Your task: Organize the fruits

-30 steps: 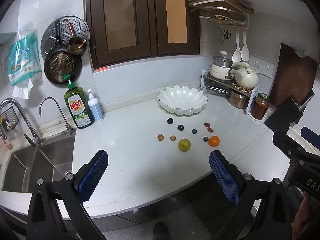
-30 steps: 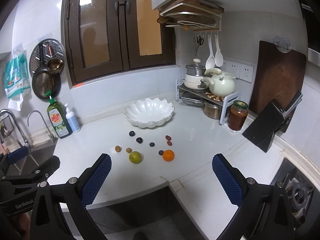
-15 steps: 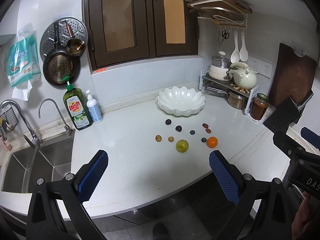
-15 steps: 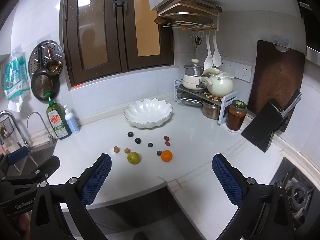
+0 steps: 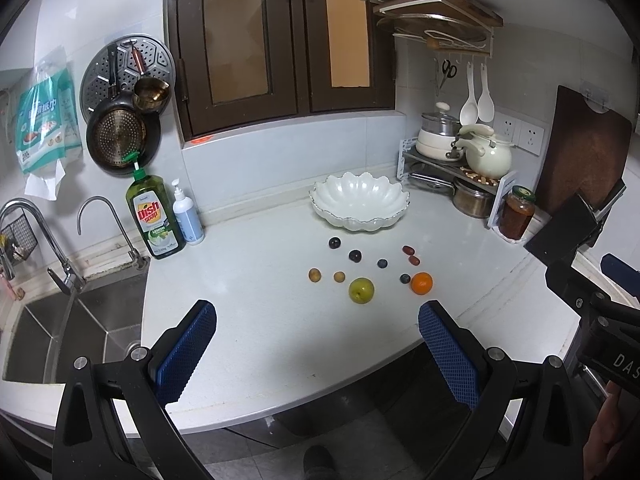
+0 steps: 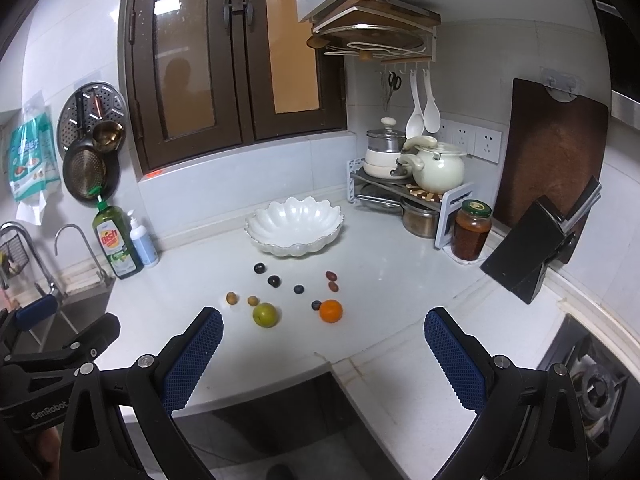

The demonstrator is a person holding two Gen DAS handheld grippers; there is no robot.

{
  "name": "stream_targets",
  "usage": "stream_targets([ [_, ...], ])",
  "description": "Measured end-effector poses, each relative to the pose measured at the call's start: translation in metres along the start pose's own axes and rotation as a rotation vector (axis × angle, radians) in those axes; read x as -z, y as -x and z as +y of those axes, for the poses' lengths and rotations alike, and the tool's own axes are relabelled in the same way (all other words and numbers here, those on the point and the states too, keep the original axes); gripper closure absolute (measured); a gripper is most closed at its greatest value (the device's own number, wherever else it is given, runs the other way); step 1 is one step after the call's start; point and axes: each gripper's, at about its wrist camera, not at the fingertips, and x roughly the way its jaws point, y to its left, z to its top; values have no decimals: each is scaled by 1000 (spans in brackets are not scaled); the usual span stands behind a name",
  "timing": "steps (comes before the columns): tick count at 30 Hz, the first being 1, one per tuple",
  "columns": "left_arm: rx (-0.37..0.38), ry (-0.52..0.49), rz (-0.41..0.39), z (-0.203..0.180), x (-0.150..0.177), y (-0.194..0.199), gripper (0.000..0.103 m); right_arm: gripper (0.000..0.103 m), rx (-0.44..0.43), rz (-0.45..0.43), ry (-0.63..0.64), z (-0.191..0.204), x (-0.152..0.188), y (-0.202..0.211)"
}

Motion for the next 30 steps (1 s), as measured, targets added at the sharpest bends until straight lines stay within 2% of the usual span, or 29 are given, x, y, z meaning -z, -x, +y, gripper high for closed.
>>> stream_targets([
  [30, -13, 5, 5, -9, 1, -1, 0, 1, -11, -7, 21, -5, 3, 0],
])
